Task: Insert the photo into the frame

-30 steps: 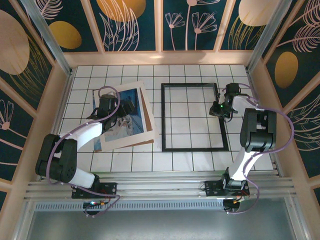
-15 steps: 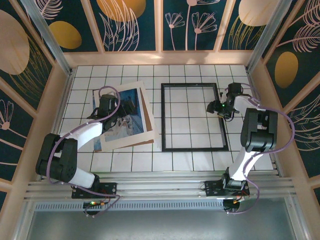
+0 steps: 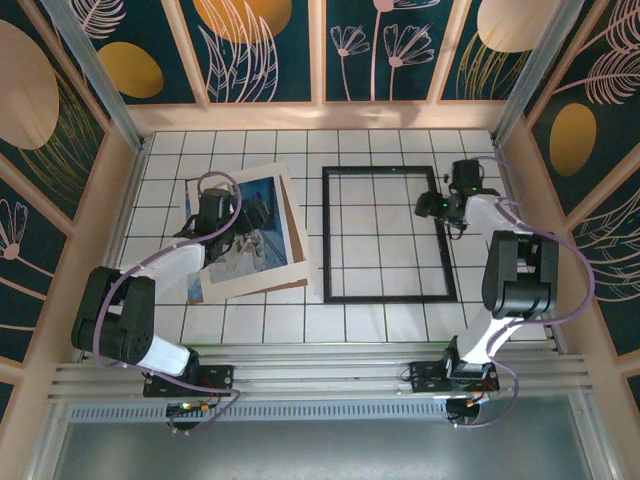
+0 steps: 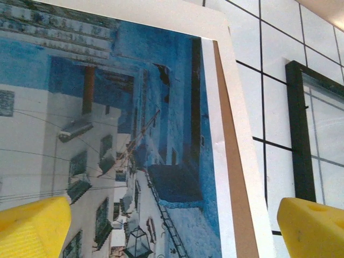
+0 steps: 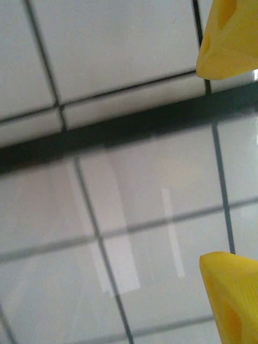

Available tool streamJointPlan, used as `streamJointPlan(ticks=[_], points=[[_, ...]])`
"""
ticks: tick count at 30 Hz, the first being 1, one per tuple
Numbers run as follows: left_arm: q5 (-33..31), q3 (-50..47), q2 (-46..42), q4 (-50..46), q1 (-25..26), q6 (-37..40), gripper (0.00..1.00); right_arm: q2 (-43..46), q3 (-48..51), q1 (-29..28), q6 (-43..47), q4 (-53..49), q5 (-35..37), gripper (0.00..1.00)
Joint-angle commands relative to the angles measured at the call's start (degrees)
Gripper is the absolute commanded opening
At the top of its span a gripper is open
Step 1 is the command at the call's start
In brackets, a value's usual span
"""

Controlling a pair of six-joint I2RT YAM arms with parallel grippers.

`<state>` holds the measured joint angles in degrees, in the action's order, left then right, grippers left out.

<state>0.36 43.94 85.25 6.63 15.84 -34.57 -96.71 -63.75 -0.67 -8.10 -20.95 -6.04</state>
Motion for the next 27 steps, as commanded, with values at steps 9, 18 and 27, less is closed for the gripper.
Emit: streamJointPlan(ticks=[9,18,27], points=[[-6.2,-0.3,-1.7,-4.4,-9.5,1.3,0.99,-7.3,-3.9,-35.1,-10.0,28.4,0.2,0.88],[-6.5,4.6,8.2,-7.0,-14.2,5.0,0.98,-28.3,-27.6,-41.1,-13.7,11.8,7.3,0.80],[-4.1,8.2,16.3,-8.7,-15.9,6.8,0.97,-36.5,-35.0,-41.9,-16.4,5.6,5.5,0.78]])
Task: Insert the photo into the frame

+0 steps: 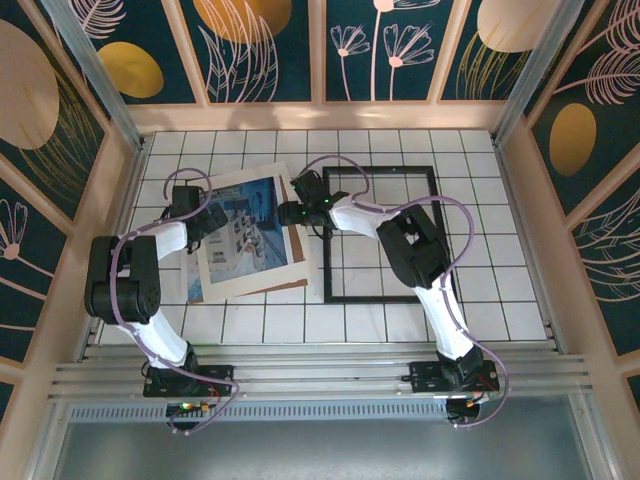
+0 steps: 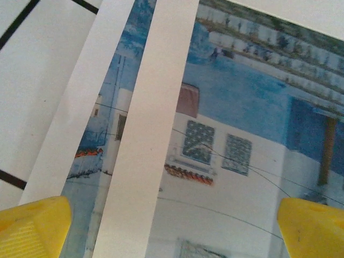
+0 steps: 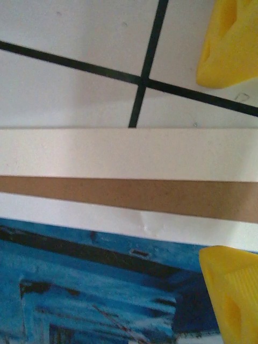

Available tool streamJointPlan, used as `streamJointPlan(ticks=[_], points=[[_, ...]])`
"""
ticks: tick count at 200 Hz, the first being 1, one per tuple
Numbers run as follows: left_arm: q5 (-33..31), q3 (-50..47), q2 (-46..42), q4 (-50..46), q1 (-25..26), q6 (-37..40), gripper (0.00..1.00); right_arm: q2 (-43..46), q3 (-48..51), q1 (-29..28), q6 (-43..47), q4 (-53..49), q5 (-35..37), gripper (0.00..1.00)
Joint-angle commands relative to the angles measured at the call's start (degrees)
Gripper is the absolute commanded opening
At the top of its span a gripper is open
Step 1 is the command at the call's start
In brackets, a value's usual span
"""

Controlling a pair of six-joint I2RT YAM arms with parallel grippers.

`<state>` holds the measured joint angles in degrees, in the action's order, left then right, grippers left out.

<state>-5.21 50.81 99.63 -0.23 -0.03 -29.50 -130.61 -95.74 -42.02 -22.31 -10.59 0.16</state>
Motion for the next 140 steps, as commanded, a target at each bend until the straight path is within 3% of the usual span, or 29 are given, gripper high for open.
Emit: streamJointPlan(ticks=[1,65,140], points=[[2.7,1.1,2.4,-1.5,-0.1,1.8,0.97,-3.2,-3.6,-0.7,-2.7,-4.9,-1.5,0.78],[11.8,-3.6,3.2,4.3,0.0,-0.7,0.91,-3.2,-4.8,0.1,-7.0,-0.1,-14.2,0.71],[12.0,-6.5,1.1,6.9,0.0,-1.5,0.90,-1.3,-4.4,2.5,-8.8,3.7,-20.6,0.67]])
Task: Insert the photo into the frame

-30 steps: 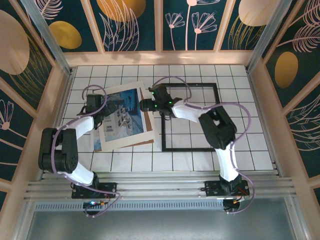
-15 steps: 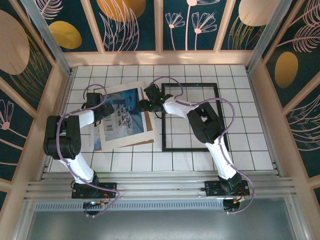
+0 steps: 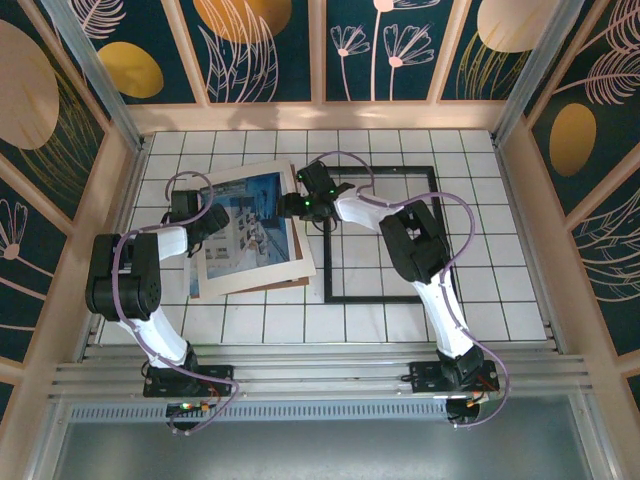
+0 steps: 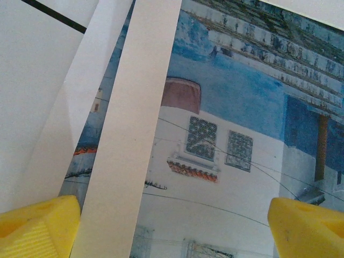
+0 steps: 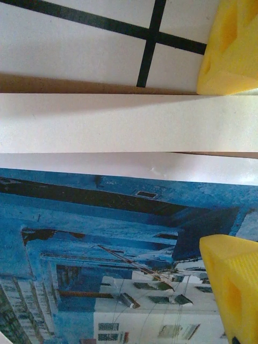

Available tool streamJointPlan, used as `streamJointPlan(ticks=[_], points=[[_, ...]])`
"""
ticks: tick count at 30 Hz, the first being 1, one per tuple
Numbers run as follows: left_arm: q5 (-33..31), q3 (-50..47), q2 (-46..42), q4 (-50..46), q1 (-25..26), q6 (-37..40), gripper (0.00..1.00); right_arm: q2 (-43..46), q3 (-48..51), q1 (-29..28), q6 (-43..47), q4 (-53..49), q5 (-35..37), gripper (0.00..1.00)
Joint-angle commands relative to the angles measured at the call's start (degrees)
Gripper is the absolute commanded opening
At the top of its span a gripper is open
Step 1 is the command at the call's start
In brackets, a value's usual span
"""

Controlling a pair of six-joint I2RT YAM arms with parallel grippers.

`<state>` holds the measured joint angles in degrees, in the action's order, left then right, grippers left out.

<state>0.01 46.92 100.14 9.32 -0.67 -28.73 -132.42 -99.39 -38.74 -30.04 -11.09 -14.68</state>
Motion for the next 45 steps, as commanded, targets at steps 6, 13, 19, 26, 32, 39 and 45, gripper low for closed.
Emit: streamJointPlan(ticks=[6,13,19,26,32,39,45], points=[[9.3,-3.7,0.2,-1.0,0.6,-2.9,0.90,-1.0,-2.8,-1.8,1.2,0.5,-4.0,0.60],[10.5,-4.0,-0.7,-0.4,0.6,-3.4,0.90,-3.9,-9.1,-4.2,6.2,-10.9,9.4,0.50],[10.4,-4.4,-1.6,-0.1,0.6,-3.6,0.91,-7.3,-14.9,-6.3,8.9,-17.5,18.7,0.36],[8.8,-4.6,-3.1,-0.6,0.6,-3.6,0.91,-8.1,-18.3,-7.3,10.3,-20.4,23.8,0.24],[6.4,-4.6,-4.3,-1.0,0.6,-3.7,0.92,-8.0,-20.3,-7.7,11.5,-22.3,26.9,0.15],[2.5,-5.0,-6.8,-1.9,0.6,-3.8,0.93,-7.9,-21.4,-7.9,12.3,-23.8,29.7,0.06],[1.8,-3.9,-9.6,-3.3,0.7,-4.0,0.96,-7.4,-23.1,-8.0,12.8,-25.2,31.2,0.00]])
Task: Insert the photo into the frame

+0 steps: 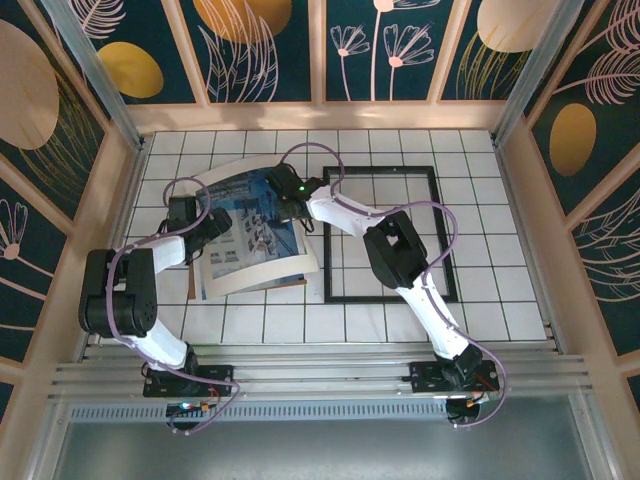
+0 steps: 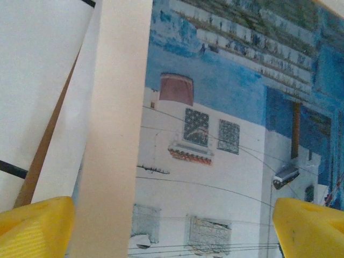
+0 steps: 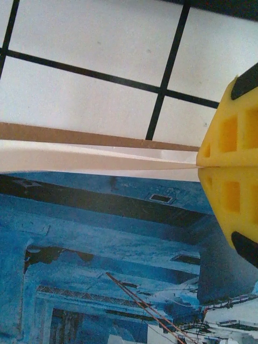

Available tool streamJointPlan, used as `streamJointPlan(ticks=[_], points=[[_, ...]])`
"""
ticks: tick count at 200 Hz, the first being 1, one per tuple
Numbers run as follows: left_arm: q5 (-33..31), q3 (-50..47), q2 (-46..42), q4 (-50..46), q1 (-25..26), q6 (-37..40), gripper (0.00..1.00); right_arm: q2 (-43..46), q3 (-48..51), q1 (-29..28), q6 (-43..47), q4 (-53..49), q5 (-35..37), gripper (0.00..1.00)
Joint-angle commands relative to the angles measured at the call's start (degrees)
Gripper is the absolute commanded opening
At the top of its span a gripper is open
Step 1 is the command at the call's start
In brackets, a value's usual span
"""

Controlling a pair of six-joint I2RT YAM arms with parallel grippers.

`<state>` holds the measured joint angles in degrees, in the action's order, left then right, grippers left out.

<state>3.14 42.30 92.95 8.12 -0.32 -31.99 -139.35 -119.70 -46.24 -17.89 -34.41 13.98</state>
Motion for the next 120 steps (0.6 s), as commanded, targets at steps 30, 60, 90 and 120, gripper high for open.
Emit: streamJointPlan(ticks=[30,60,90,120], points=[[-0.7,0.9,-7.9,-3.4,0.3,-0.6,0.99,1.5,-3.0,-0.5,0.5,-1.9,2.4,0.00],[0.6,-0.2,-14.0,-3.7,0.3,-0.9,0.99,2.7,-3.1,-0.5,0.8,-2.3,3.6,0.00],[7.0,-1.3,-18.4,-2.2,0.3,-3.7,0.97,3.2,-3.2,-0.5,1.2,-2.8,4.4,0.00],[12.7,-1.9,-21.8,-0.6,0.2,-6.5,0.92,3.4,-3.0,-0.5,1.7,-3.6,6.5,0.00]])
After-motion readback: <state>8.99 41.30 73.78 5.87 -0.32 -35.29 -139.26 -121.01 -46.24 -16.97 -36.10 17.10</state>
